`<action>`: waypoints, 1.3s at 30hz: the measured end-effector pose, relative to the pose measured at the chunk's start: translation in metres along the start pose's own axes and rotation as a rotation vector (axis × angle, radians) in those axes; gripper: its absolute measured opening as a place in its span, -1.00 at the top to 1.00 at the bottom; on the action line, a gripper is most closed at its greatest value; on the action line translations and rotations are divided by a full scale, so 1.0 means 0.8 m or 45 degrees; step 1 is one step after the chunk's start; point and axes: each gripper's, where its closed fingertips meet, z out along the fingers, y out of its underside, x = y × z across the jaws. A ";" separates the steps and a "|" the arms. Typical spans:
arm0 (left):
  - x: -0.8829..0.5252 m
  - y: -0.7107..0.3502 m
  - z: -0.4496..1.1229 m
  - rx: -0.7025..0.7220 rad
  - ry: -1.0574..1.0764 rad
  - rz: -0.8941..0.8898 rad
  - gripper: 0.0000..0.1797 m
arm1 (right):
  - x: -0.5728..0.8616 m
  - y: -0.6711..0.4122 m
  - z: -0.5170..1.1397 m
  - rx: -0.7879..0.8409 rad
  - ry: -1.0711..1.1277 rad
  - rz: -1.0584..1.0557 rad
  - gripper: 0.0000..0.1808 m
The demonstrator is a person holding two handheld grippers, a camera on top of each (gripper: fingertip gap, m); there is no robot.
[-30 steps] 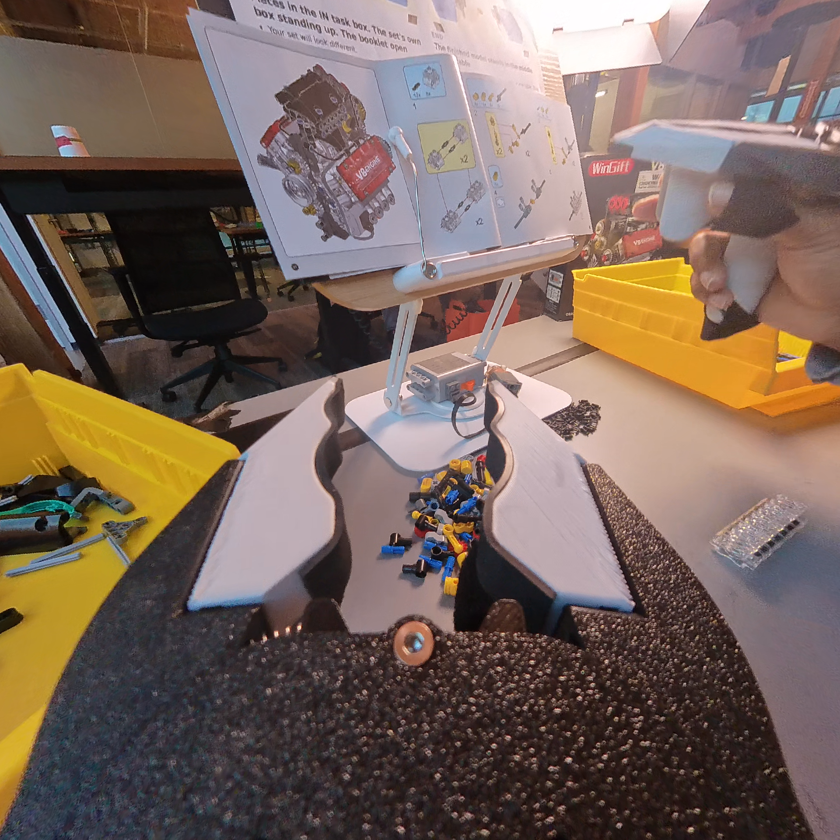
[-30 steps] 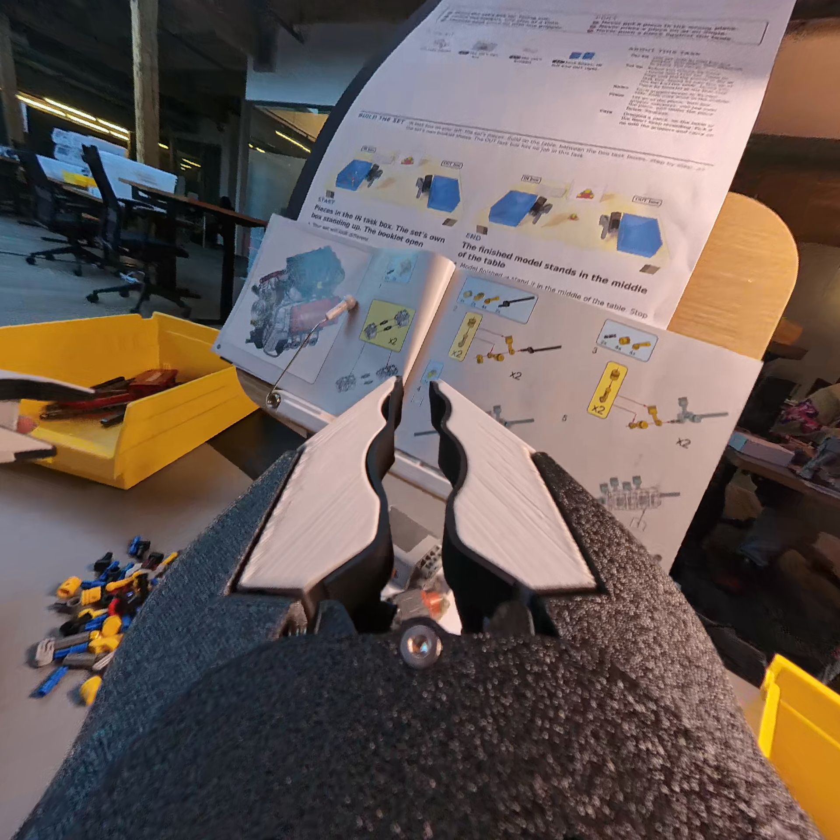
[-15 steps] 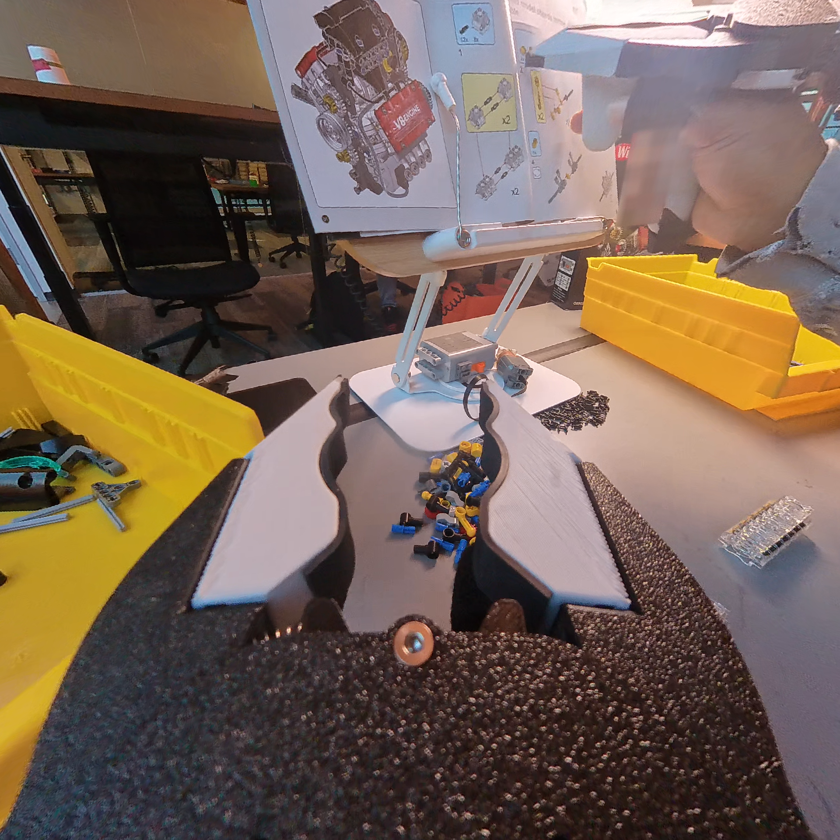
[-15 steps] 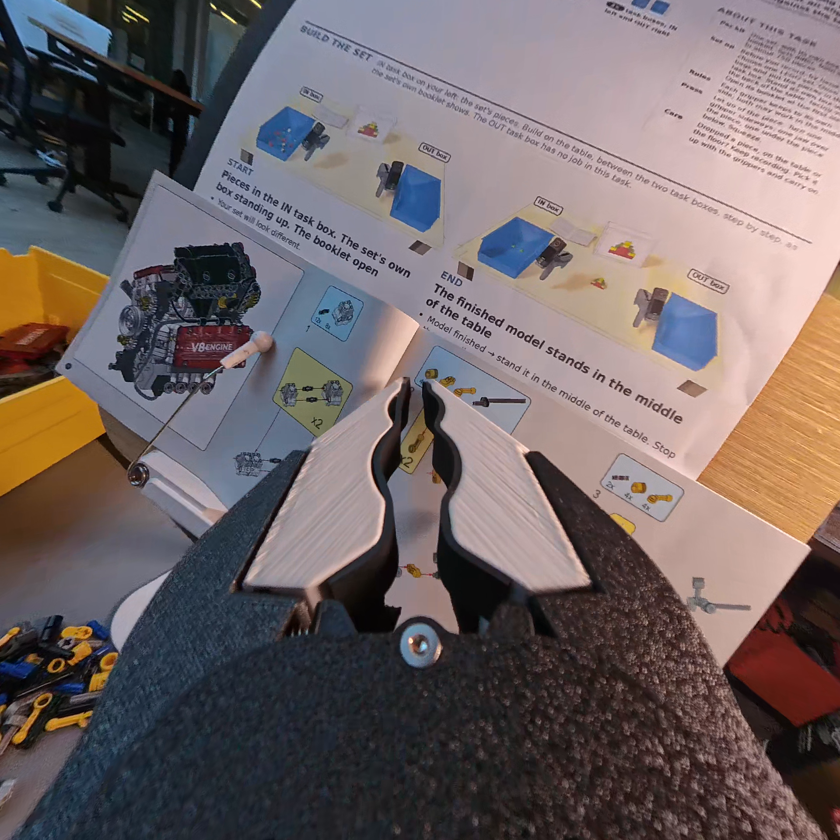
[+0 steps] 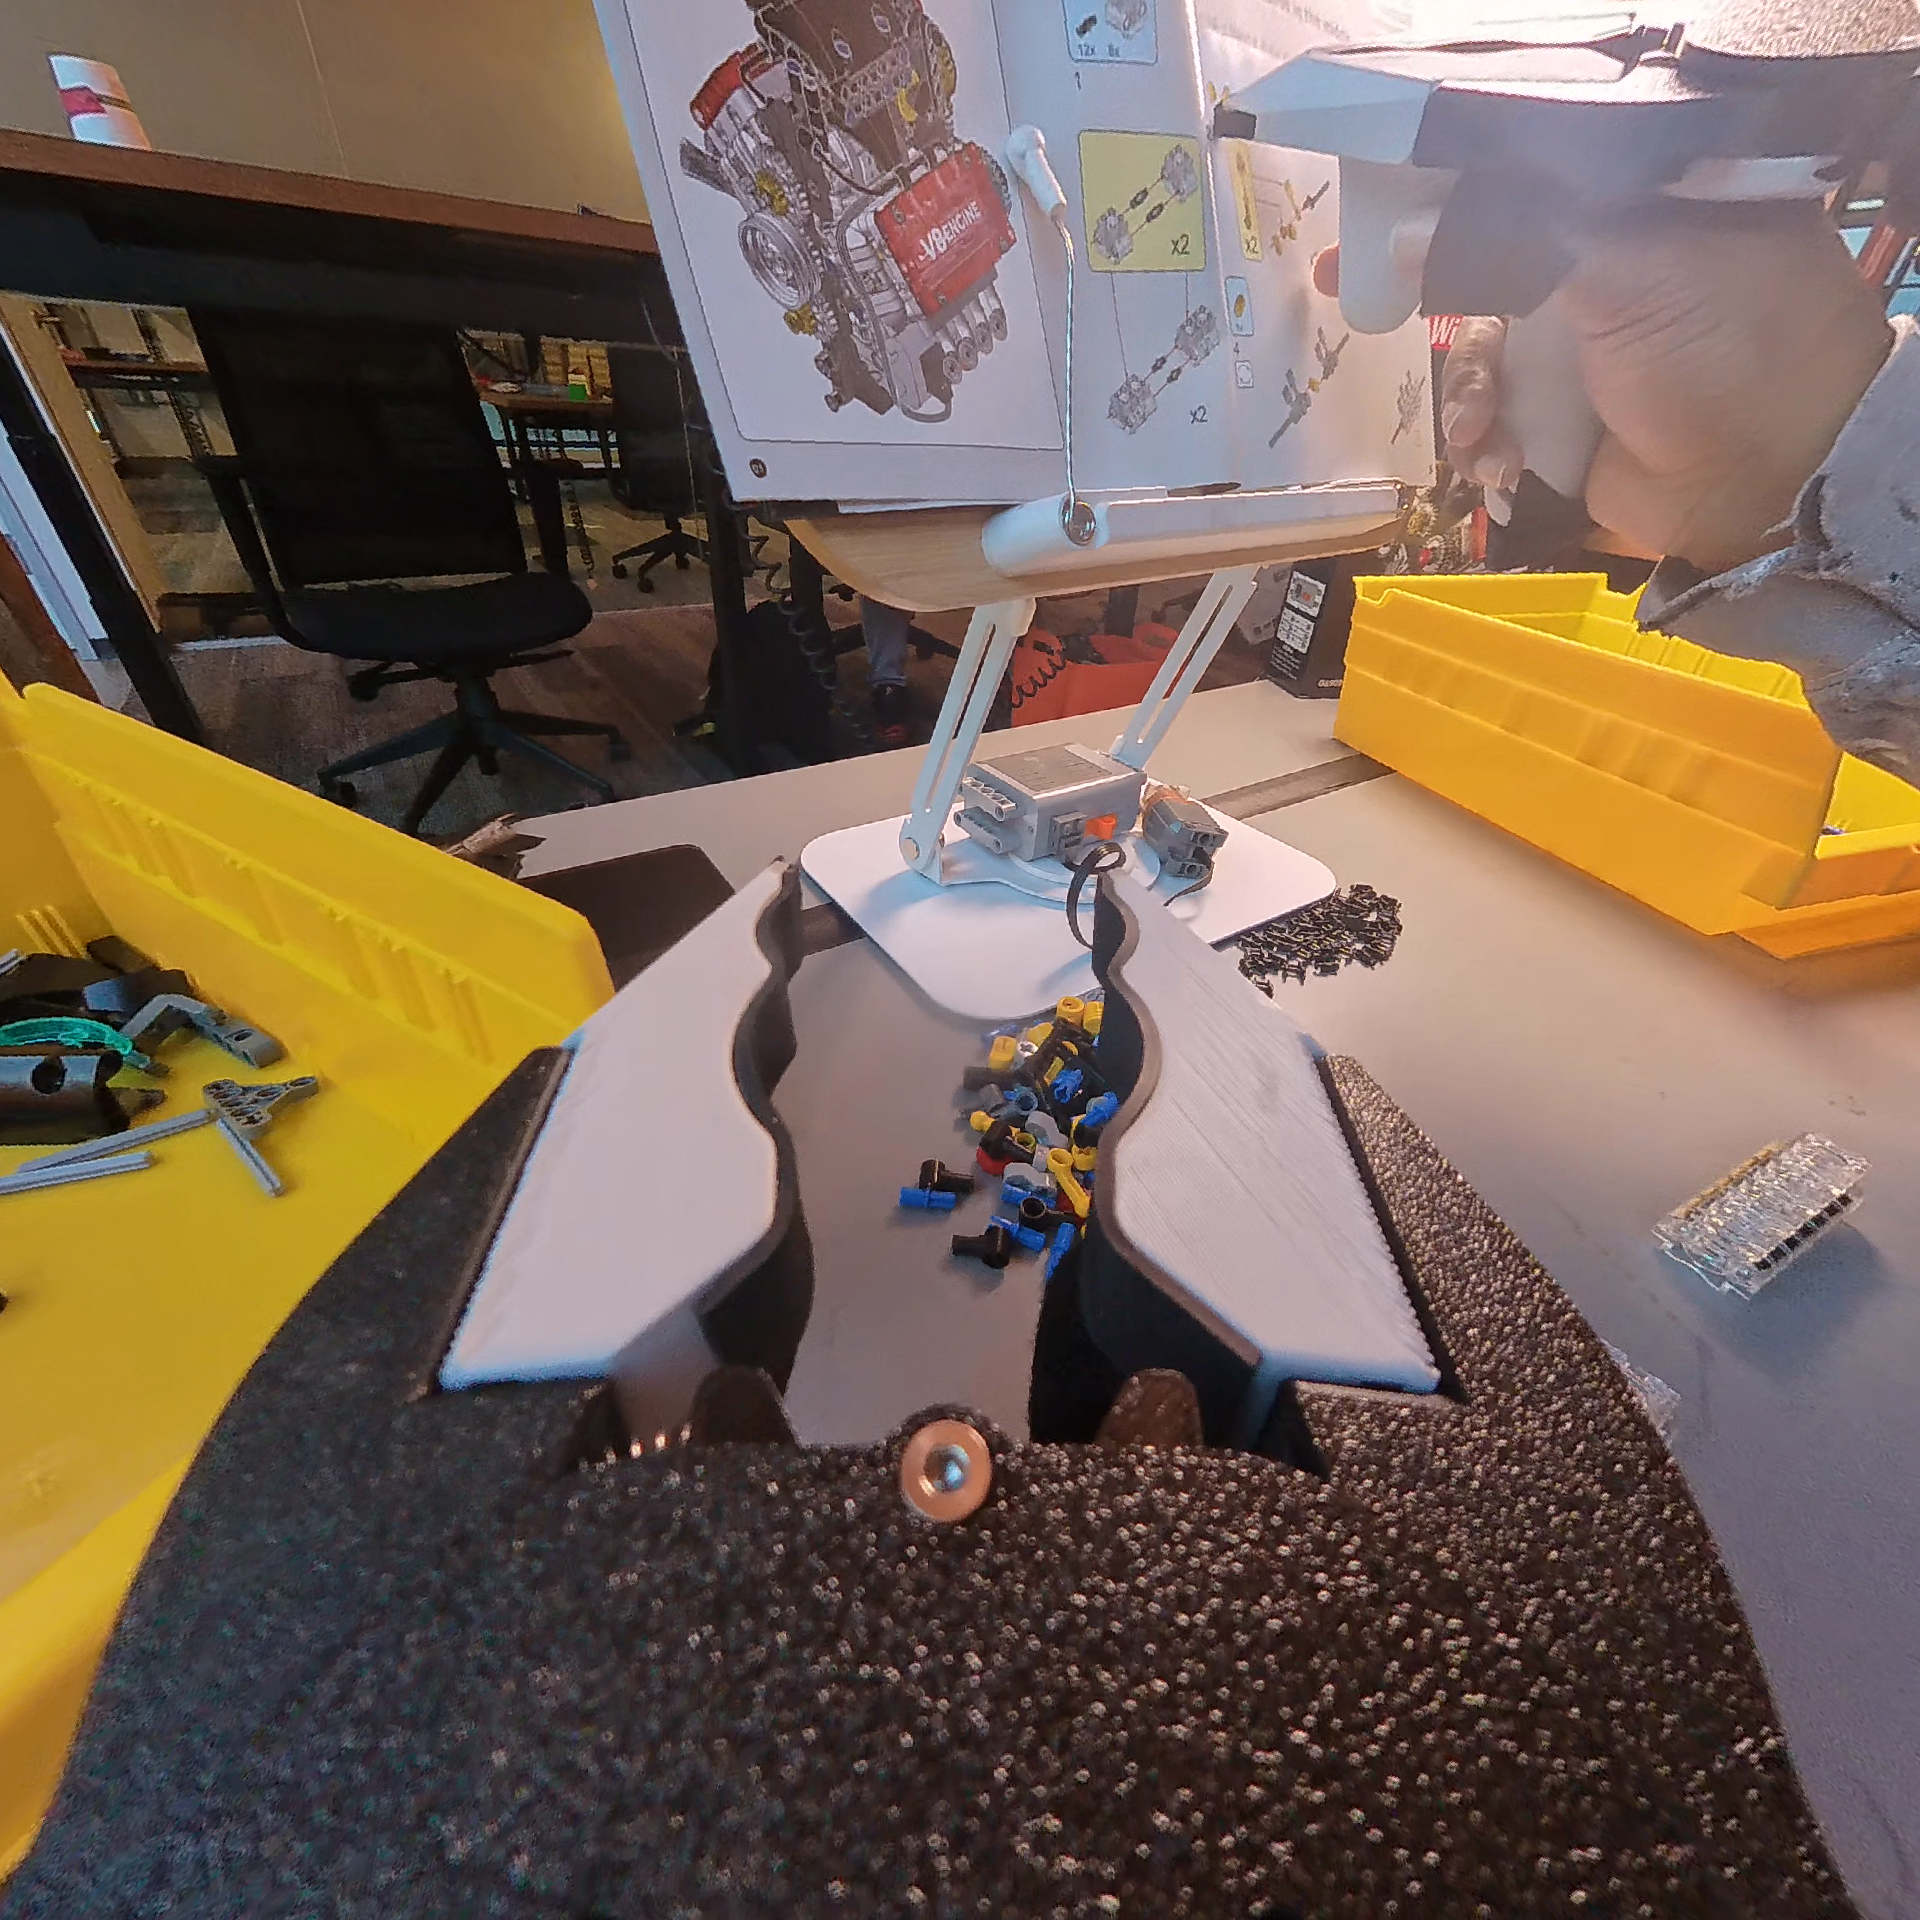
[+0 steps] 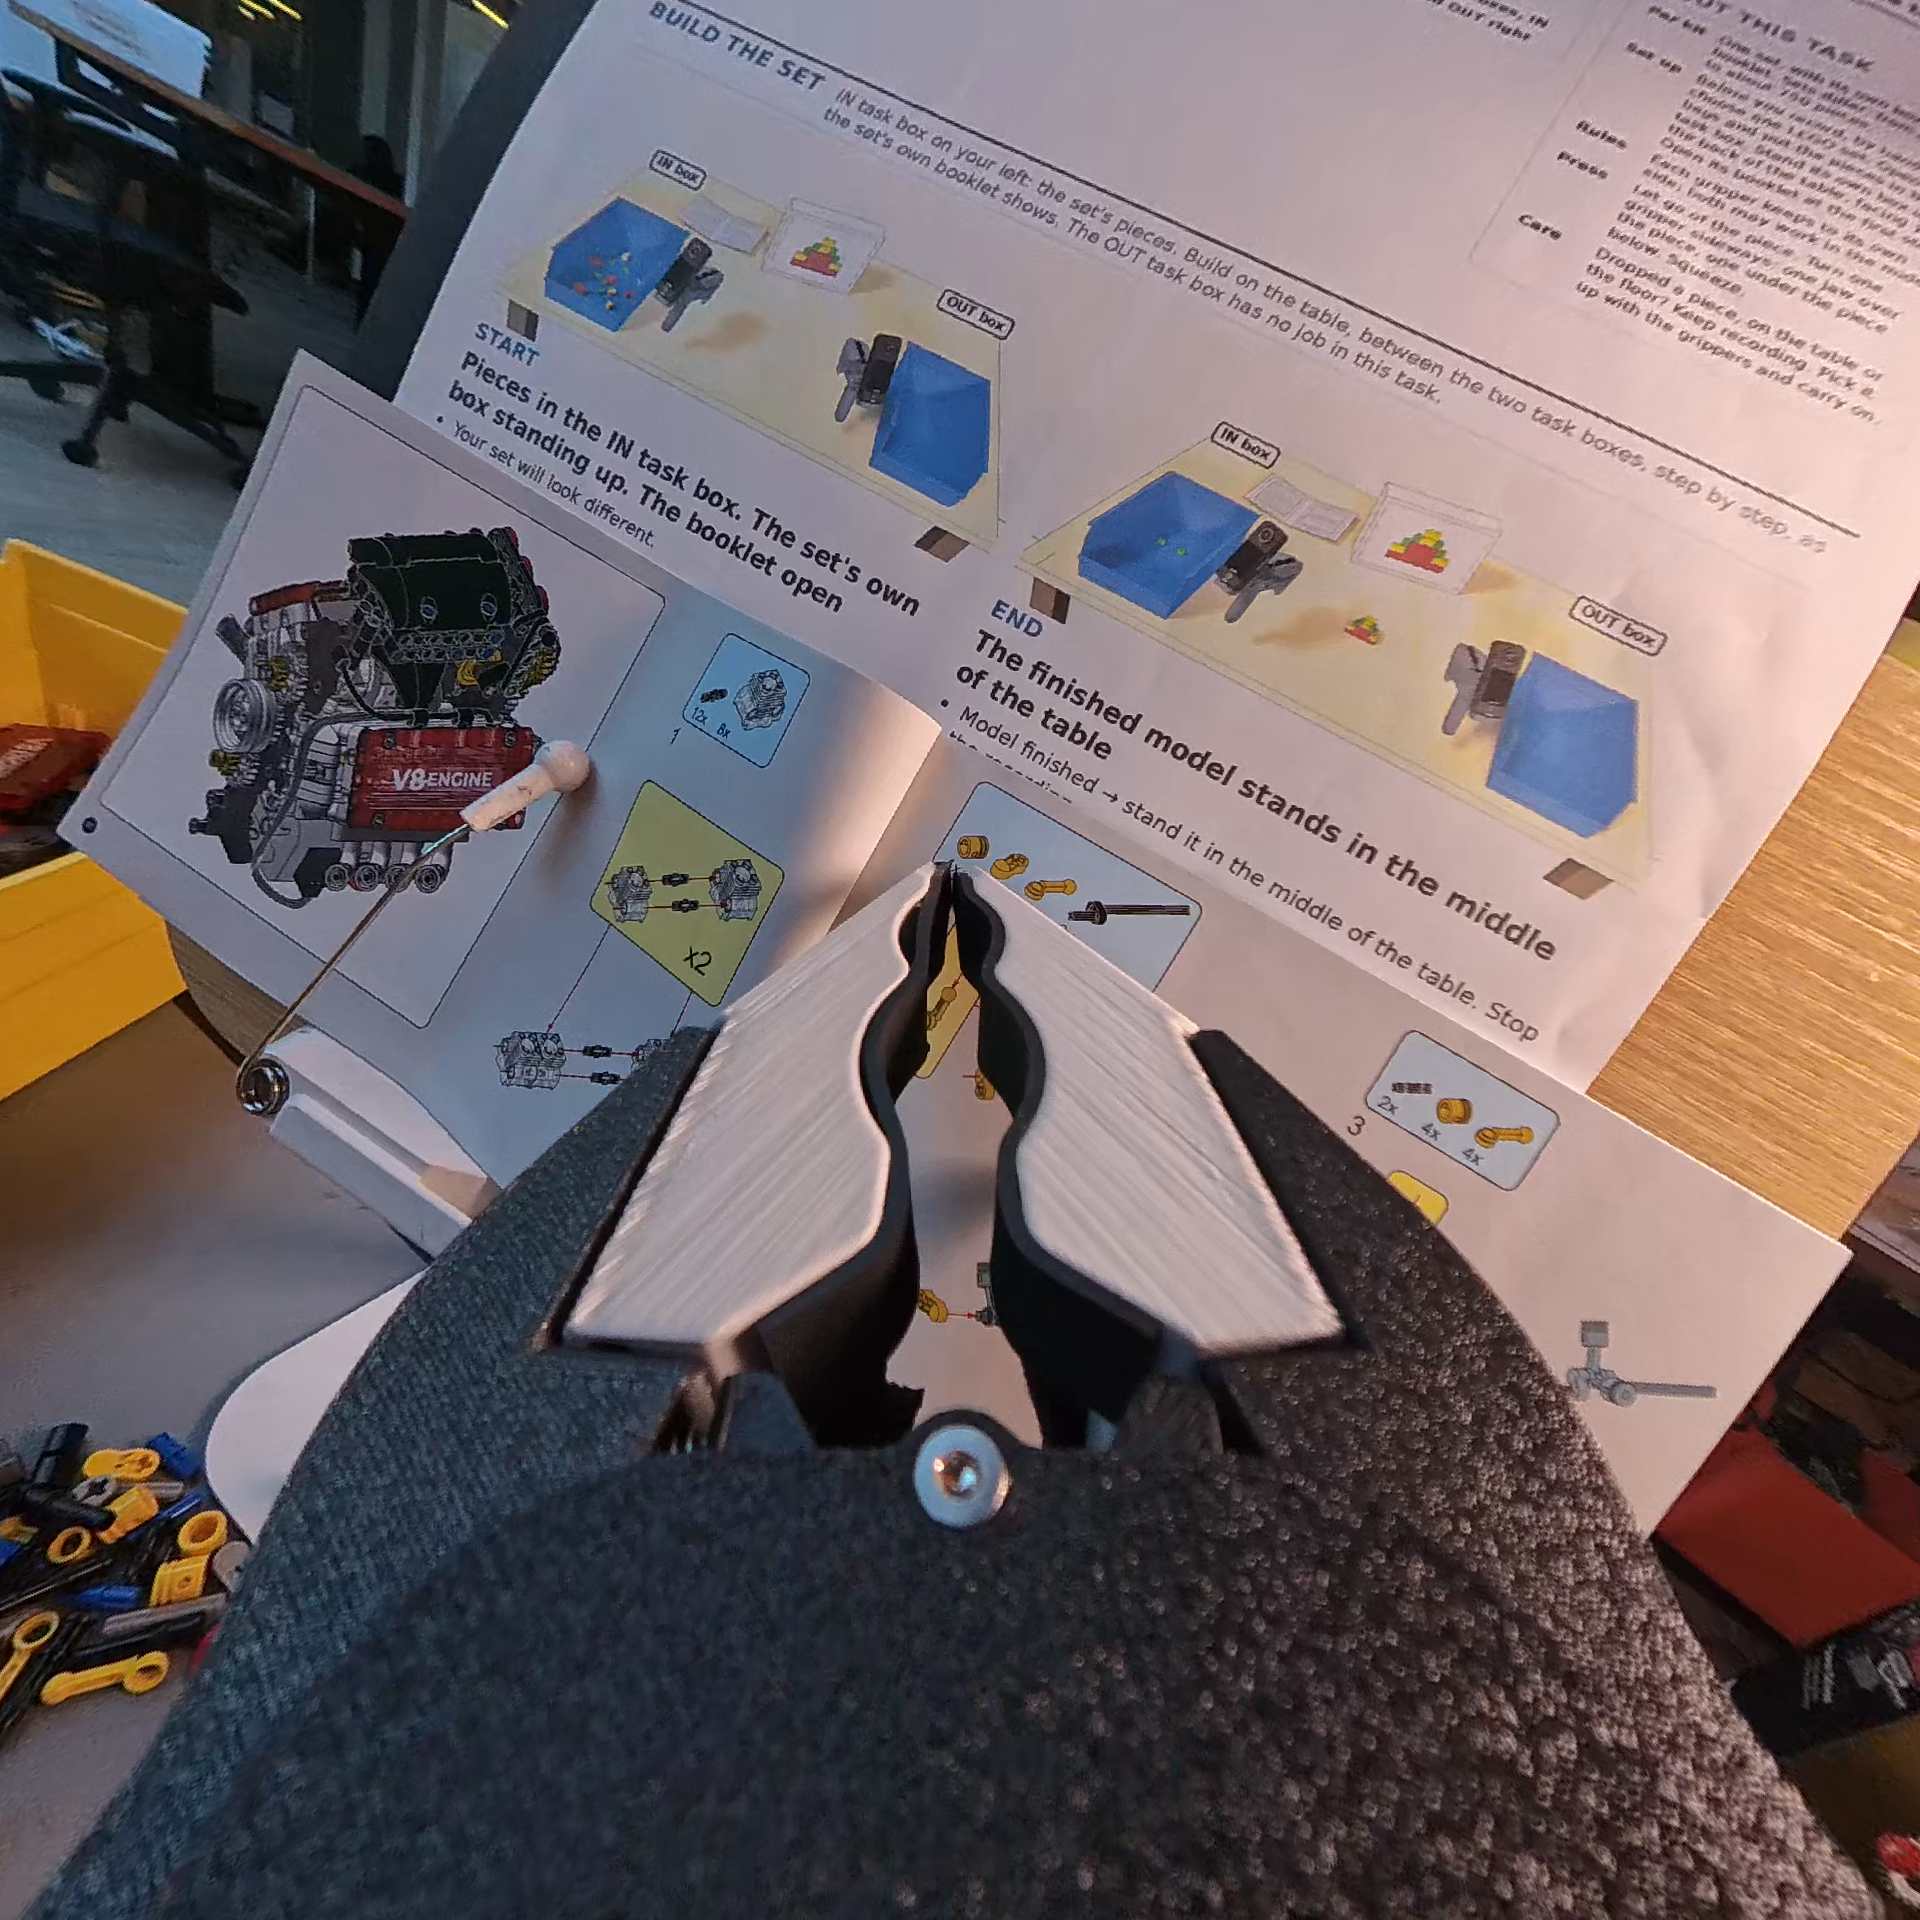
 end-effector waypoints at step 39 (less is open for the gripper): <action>0.044 0.137 -0.020 -0.822 0.397 0.370 0.80 | -0.118 0.124 -0.221 -0.139 -0.355 0.348 0.92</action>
